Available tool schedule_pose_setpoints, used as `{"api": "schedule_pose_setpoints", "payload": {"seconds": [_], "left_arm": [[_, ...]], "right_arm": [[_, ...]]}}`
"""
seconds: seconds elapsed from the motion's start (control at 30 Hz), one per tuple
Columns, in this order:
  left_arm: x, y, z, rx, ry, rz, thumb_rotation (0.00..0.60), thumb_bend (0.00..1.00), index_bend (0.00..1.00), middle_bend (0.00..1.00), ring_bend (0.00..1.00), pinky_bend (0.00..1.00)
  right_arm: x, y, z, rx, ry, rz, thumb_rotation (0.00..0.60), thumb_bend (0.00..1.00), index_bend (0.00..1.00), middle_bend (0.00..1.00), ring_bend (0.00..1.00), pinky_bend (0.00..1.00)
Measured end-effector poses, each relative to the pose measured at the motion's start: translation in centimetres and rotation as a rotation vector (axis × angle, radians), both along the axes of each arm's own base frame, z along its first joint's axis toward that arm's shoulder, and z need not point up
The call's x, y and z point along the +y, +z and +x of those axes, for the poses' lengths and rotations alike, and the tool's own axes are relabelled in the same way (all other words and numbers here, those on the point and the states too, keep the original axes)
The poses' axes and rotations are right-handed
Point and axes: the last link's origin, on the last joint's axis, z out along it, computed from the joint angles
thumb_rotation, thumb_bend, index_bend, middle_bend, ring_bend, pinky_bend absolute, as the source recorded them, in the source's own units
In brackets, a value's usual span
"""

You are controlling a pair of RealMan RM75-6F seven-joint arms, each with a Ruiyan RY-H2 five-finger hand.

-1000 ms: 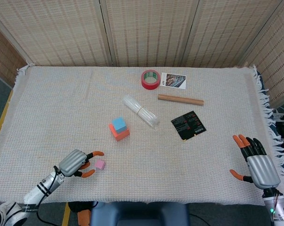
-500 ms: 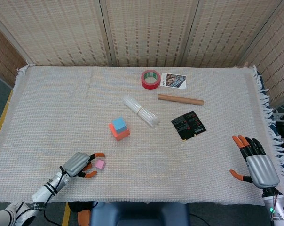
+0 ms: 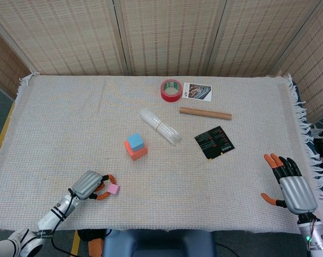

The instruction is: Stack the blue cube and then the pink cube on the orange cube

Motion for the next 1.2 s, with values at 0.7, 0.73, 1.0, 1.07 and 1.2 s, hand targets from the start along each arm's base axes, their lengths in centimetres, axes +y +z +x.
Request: {"api": "schedule_pose_setpoints", "payload": {"seconds": [0.7,0.73,1.0,1.07,1.2], "left_arm": [[1.9,6.8,2.5,-0.081,-0.039,0.116,0.600,0.33,0.52,1.00,1.00,1.00],[2.2,7.3,2.9,-0.092,-0.035,0.132,0.600,0.33,0.52,1.00,1.00,1.00],[4.4,9.7,5.7,-0.220,0.129,0.218,0.600,0.34,0.47,1.00,1.00,1.00],[4.7,9.9,6.1,-0.232,0.157,0.226,0.600,0.35,0.46,1.00,1.00,1.00],[5.6,9.7,7.1,-0.235,0.209,0.254,0.600,0.35,0.46,1.00,1.00,1.00]], "right_arm": [[0.0,0.0,0.0,0.000,-0.001,0.002,0.497,0.09,0.00,0.00,0.00,0.00],[0.0,0.0,0.0,0.001,0.000,0.002,0.496,0.09,0.00,0.00,0.00,0.00],[-0.1,-0.4,0.0,0.006,-0.005,0.013,0.496,0.09,0.00,0.00,0.00,0.00],[-0.1,-0.5,0.0,0.007,-0.005,0.018,0.497,0.09,0.00,0.00,0.00,0.00],[-0.1,-0.4,0.0,0.006,-0.005,0.019,0.497,0.09,0.00,0.00,0.00,0.00]]}}
